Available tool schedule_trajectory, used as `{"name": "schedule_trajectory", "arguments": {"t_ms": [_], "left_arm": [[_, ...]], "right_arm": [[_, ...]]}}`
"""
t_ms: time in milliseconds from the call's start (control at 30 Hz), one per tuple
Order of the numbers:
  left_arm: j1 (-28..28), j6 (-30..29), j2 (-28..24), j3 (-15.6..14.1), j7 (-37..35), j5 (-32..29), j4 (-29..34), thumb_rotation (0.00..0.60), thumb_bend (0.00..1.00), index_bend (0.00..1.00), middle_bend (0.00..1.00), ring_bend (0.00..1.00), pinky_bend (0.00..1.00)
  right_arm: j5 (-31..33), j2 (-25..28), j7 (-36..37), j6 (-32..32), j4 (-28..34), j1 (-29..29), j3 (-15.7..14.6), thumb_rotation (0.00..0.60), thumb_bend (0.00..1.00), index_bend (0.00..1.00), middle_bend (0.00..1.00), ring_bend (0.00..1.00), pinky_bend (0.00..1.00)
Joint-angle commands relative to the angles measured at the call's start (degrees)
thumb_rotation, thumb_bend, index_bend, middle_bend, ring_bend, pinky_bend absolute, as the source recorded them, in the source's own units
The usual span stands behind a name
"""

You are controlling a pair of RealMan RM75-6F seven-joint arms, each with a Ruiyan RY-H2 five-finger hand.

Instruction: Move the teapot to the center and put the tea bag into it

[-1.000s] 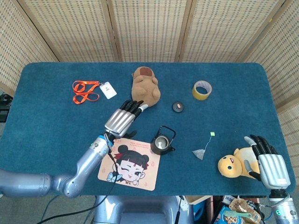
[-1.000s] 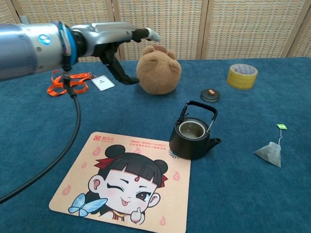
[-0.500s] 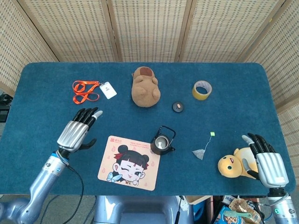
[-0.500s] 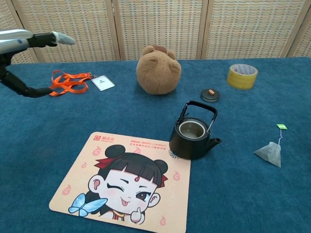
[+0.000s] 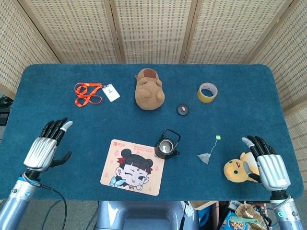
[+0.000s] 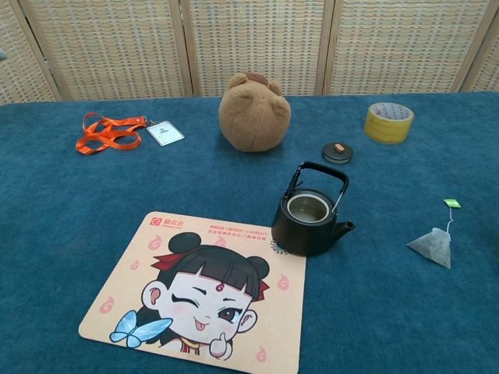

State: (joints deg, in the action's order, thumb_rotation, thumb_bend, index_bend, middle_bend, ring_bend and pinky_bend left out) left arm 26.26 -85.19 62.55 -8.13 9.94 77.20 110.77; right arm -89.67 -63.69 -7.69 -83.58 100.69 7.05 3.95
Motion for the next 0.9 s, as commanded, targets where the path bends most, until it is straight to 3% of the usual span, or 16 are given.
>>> {"name": "schedule_trajectory", "arguments": {"t_ms": [33, 300, 600, 900], "left_arm": [[-3.3, -1.9, -1.5, -1.2, -2.2, 1.9, -0.1, 0.600, 0.35, 0.00, 0.00, 0.00, 0.00], [-9.1, -5.2, -3.7, -2.0, -4.2, 5.4, -0.5, 0.600, 0.35, 0.00, 0.00, 0.00, 0.00], [-11.2, -5.2, -5.6, -0.1, -4.8, 7.4, 0.6, 0.600, 0.35, 0.00, 0.00, 0.00, 0.00], [-12.0, -3.9, -6.8, 1.9, -4.7, 7.9, 1.7, 0.600, 0.35, 0.00, 0.00, 0.00, 0.00]], "right_arm": [[-0.5, 0.1, 0.2, 0.6, 0.3, 0.7, 0.1, 0.600, 0.57, 0.18, 0.23, 0.14, 0.31], [-2.1, 0.9, 2.3, 3.8, 2.3, 4.0, 0.9, 0.600, 0.57, 0.18, 0.25, 0.14, 0.31], [-1.5, 2.1, 5.0, 9.0, 3.2, 8.1, 1.9, 0.600, 0.57, 0.18, 0.31, 0.20, 0.32], [0.9, 2.7, 6.4, 13.7, 3.2, 11.7, 3.3, 0.600, 0.52, 0.18, 0.42, 0.36, 0.54]]}}
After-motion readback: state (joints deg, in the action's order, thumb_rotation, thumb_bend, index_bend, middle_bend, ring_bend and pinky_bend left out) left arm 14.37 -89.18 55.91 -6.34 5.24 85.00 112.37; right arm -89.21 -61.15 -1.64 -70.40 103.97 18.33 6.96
